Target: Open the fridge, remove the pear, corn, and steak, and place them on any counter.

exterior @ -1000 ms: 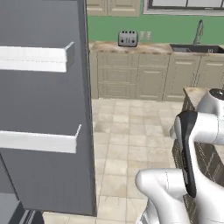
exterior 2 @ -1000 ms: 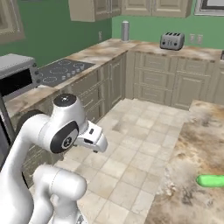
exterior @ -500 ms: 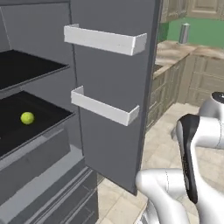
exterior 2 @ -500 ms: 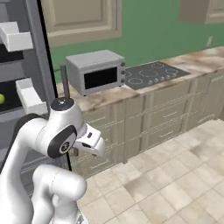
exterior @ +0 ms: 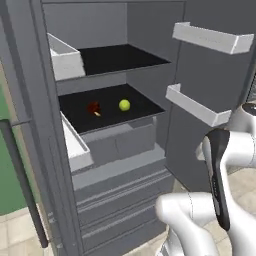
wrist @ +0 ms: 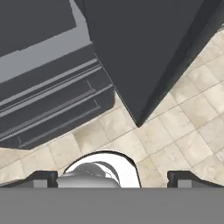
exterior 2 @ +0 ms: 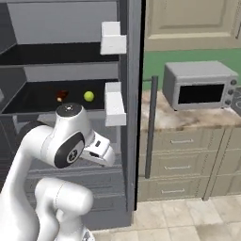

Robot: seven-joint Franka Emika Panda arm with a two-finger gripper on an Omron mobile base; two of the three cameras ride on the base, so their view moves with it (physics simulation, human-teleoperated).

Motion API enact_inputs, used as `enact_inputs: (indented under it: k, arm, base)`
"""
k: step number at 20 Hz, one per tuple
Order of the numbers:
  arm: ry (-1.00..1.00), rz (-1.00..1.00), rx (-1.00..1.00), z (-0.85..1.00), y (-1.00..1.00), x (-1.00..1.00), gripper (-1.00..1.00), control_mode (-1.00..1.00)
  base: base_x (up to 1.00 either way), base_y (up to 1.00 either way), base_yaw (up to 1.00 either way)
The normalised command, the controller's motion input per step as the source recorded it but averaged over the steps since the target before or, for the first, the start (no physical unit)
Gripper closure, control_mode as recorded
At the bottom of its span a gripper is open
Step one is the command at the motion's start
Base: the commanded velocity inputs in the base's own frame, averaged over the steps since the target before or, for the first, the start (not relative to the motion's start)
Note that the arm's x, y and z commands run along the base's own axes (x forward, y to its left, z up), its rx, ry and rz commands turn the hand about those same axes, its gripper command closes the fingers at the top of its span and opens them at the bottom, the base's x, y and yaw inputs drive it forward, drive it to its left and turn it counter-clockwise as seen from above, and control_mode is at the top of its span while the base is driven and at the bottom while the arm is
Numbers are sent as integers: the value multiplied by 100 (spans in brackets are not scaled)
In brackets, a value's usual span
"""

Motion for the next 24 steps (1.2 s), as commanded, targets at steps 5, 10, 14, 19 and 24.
enact_inputs:
  k: [5,10,14,19,24]
  arm:
    - [0,0,0,0,0,0,-100,100]
    - [0,0,0,0,0,0,-100,100]
    - [0,0,0,0,0,0,-100,100]
    - [0,0,0,0,0,0,-100,100]
    - [-7,8,-11,7,27,55,-100,-100]
  base:
    - [1,68,64]
    - [72,-7,46]
    - [39,-89,30]
    - [62,-28,26]
    - [0,0,0]
